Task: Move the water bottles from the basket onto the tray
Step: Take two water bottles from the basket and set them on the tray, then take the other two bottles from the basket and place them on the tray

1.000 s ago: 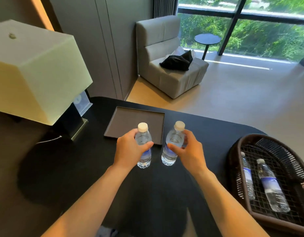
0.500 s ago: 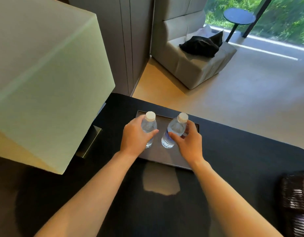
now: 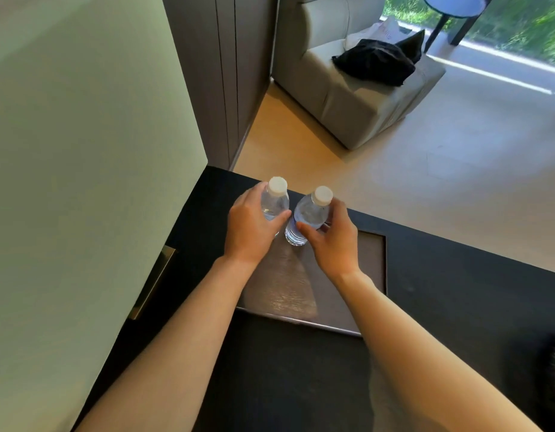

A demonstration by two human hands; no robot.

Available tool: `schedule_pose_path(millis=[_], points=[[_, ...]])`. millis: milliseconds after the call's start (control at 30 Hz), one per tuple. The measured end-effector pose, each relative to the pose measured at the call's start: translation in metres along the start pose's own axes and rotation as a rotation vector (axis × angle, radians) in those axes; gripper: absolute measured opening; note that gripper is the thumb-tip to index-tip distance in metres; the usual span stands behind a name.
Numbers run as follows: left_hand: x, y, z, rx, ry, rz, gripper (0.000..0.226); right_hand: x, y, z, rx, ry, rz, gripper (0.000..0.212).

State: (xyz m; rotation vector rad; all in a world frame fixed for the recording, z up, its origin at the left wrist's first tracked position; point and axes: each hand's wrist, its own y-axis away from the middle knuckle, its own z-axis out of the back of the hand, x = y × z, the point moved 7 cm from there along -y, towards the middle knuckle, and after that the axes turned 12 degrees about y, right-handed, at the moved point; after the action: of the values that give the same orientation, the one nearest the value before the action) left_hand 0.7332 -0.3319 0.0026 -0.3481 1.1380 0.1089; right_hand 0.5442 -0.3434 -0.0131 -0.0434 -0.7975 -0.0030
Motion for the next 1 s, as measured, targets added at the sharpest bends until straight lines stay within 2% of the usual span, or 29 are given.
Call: schedule_pose_path(millis=[500,600,733,833,1000], points=[[0.011,-0.008,-0.006,0.052,0.025,0.031,0.073,-0.004,-0.007,-0.005,-0.005,-0.007,-0.014,0.073],[0.014,-0.005,-0.007,0.067,-0.009,0.083,0.083,-0.005,-0.002,-0.002,0.041,-0.019,-0.023,0.080],[0.024,0.016,0.001,0.023,-0.070,0.249,0.092,-0.026,0.022,0.010,0.058,0.046,-0.077,0.087],[0.023,0.055,0.006,0.017,-0.108,0.320,0.090,-0.047,0.056,0.030,0.079,0.083,-0.122,0.081],[0.000,0.150,-0.016,0.084,-0.137,0.350,0.069,-0.092,0.127,0.079,0.128,0.204,-0.144,0.065]])
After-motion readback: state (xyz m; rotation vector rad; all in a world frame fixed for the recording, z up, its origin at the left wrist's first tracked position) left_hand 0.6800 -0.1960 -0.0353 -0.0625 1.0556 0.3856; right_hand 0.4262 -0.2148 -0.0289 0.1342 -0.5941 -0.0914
